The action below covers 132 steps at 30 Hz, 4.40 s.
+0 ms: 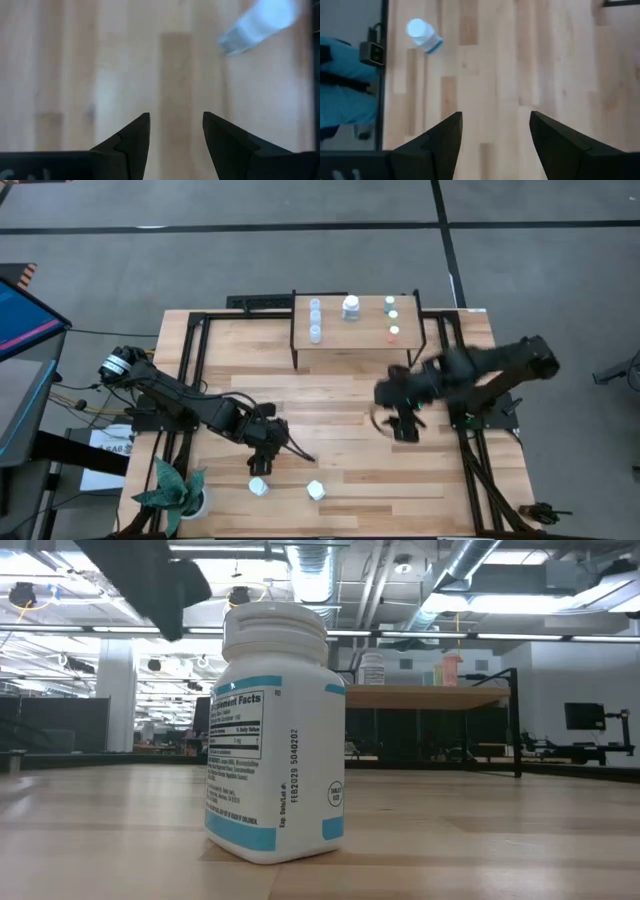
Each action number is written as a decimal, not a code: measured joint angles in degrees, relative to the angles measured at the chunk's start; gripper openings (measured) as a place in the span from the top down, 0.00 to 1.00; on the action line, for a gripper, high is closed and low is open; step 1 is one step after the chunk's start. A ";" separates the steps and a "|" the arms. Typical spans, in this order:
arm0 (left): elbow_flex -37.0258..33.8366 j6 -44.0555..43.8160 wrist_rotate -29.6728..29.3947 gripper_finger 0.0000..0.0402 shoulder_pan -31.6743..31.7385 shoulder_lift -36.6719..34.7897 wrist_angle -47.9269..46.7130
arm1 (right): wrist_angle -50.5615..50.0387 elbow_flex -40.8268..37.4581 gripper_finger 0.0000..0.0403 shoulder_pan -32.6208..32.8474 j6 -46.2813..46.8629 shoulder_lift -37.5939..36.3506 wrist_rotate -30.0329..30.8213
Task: Pick and place medicine bottles onto shelf by color
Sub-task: Put the right white big pill bottle on the shelf
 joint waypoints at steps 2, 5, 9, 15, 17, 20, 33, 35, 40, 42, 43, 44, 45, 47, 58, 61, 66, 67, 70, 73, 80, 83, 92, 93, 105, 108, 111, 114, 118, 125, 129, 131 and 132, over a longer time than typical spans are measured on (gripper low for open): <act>0.02 1.53 0.83 0.58 -0.75 0.66 3.61 | 5.57 -5.22 0.37 4.91 4.43 -1.59 2.62; -0.03 6.43 0.49 0.58 -2.72 1.43 7.85 | 12.50 -10.97 0.37 11.48 8.98 -2.16 5.16; -0.07 13.11 -1.31 0.58 -5.00 4.52 13.76 | 16.93 -15.12 0.37 18.71 13.88 -0.87 8.71; 0.04 14.92 1.33 0.58 -5.21 9.53 20.71 | 18.67 -16.15 0.37 26.10 22.20 2.22 17.99; -0.02 15.84 1.93 0.58 -5.22 10.97 21.41 | 18.69 -16.11 0.37 27.77 24.82 3.30 19.65; -0.07 17.03 4.05 0.58 -5.23 13.82 22.20 | 19.58 -16.18 0.37 29.69 27.19 4.24 20.82; 0.06 19.14 4.24 0.53 -5.21 17.76 28.40 | 23.25 -16.13 0.37 28.75 30.22 8.41 21.55; 0.04 19.25 4.28 0.50 -5.38 18.19 30.33 | 23.15 -16.13 0.37 28.24 29.83 9.83 20.26; 0.12 19.15 2.84 0.43 -5.41 20.56 32.92 | 22.88 -16.11 0.37 27.59 29.74 13.15 19.38; 0.05 19.85 2.85 0.41 -5.36 20.89 32.58 | 22.67 -16.13 0.37 27.59 29.65 13.52 19.05; 0.16 20.06 2.91 0.40 -5.36 21.66 33.85 | 22.63 -16.09 0.37 27.59 29.76 13.98 19.07; 0.35 20.43 2.92 0.40 -5.38 22.29 35.13 | 23.02 -16.08 0.37 27.59 29.92 14.17 19.10; 0.30 20.73 2.73 0.39 -5.38 22.42 34.93 | 22.88 -16.21 0.37 27.59 30.01 14.19 19.10; 0.25 21.20 2.79 0.39 -5.37 22.85 37.49 | 23.12 -16.12 0.37 27.59 30.07 14.28 19.10; 0.35 21.61 1.17 0.38 -4.99 23.42 41.27 | 25.14 -16.11 0.37 27.75 30.12 14.15 19.05; 0.34 20.24 -0.36 0.38 -4.99 23.42 42.57 | 26.08 -16.11 0.37 27.75 30.15 14.15 19.01; 0.35 14.64 -12.31 0.38 -4.66 23.42 48.79 | 26.59 -16.11 0.37 27.75 30.23 14.15 19.03; 0.35 13.60 -15.80 0.38 -4.37 23.42 49.54 | 26.63 -16.11 0.37 27.75 30.25 14.15 19.05; 0.35 13.47 -20.48 0.38 -3.43 23.40 49.78 | 26.77 -16.11 0.37 27.73 30.25 14.15 19.05; 0.35 13.58 -18.33 0.38 -2.87 23.40 48.86 | 27.02 -16.11 0.37 27.70 30.25 14.13 19.06; 0.33 8.19 -10.72 0.38 -3.21 22.76 47.52 | 26.93 -16.11 0.37 27.75 32.20 14.13 17.19; 0.33 5.86 -3.95 0.38 -3.82 22.53 47.73 | 27.04 -16.20 0.37 27.90 34.40 14.20 14.94; 0.33 4.36 -6.01 0.38 -6.33 23.07 46.29 | 28.34 -16.34 0.37 27.65 34.53 22.66 14.81; 0.33 4.35 -6.40 0.38 -6.38 23.07 46.18 | 28.70 -16.13 0.37 27.68 34.36 23.53 14.88; 0.38 3.06 -5.82 0.39 -6.96 25.94 49.78 | 31.41 -16.00 0.37 26.91 34.06 30.15 14.71; 0.35 3.08 -5.95 0.39 -7.22 26.90 52.73 | 33.67 -16.00 0.37 26.69 32.62 30.13 14.76; 0.37 2.64 -6.15 0.39 -7.20 27.00 53.11 | 36.29 -16.00 0.37 26.55 30.88 30.13 14.72; 0.37 2.45 -7.17 0.39 -7.15 27.10 53.01 | 36.74 -16.00 0.37 26.01 30.07 30.13 14.75; 0.37 2.82 -7.31 0.39 -7.13 27.10 52.71 | 37.06 -16.00 0.37 24.96 29.23 30.13 14.72; 0.37 2.53 -7.37 0.39 -7.13 27.10 51.74 | 37.66 -16.00 0.37 23.01 25.87 30.13 11.11; 0.37 2.53 -7.42 0.39 -7.13 27.10 51.58 | 38.85 -16.00 0.37 22.41 21.76 30.13 8.81; 0.37 2.53 -7.46 0.39 -7.13 27.10 51.50 | 38.86 -16.00 0.37 22.24 20.44 30.13 8.71; 0.37 2.53 -7.46 0.39 -7.13 27.10 51.48 | 38.85 -16.00 0.37 22.10 19.76 30.13 8.65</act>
